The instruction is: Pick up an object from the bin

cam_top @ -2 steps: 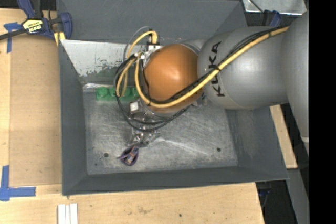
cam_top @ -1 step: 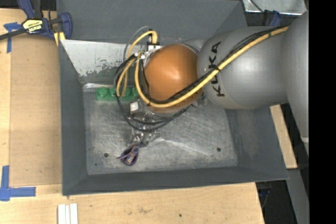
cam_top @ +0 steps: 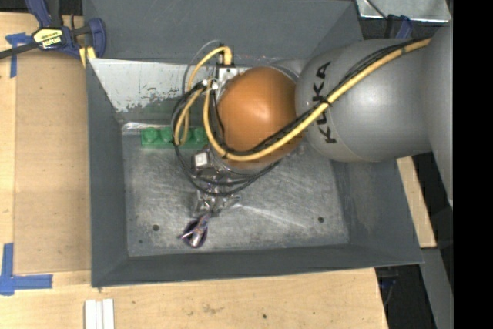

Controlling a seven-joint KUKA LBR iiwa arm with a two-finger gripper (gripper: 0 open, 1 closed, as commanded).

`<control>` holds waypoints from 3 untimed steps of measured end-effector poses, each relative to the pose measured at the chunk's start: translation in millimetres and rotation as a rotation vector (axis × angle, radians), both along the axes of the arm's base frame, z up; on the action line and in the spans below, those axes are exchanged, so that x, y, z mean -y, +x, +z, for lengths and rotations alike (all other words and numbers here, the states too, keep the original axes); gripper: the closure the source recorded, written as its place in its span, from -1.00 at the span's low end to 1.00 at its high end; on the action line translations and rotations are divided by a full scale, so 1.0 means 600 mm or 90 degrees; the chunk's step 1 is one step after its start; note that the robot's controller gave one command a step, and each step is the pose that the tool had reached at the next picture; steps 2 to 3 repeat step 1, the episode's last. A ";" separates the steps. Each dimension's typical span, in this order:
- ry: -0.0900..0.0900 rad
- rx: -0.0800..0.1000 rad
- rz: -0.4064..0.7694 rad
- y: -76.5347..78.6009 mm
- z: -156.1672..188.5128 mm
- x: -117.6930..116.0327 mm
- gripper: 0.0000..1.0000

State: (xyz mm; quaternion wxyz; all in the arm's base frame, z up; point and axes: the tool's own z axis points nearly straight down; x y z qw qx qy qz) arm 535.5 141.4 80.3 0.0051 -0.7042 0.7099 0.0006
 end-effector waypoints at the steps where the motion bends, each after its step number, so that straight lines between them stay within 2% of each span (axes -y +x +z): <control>1: -0.004 -0.005 0.016 -0.027 0.052 0.033 1.00; 3: -0.004 -0.005 0.016 -0.027 0.052 0.033 1.00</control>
Offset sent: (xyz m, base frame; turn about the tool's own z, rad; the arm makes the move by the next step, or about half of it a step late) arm -0.0475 -0.0521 0.0068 -0.1944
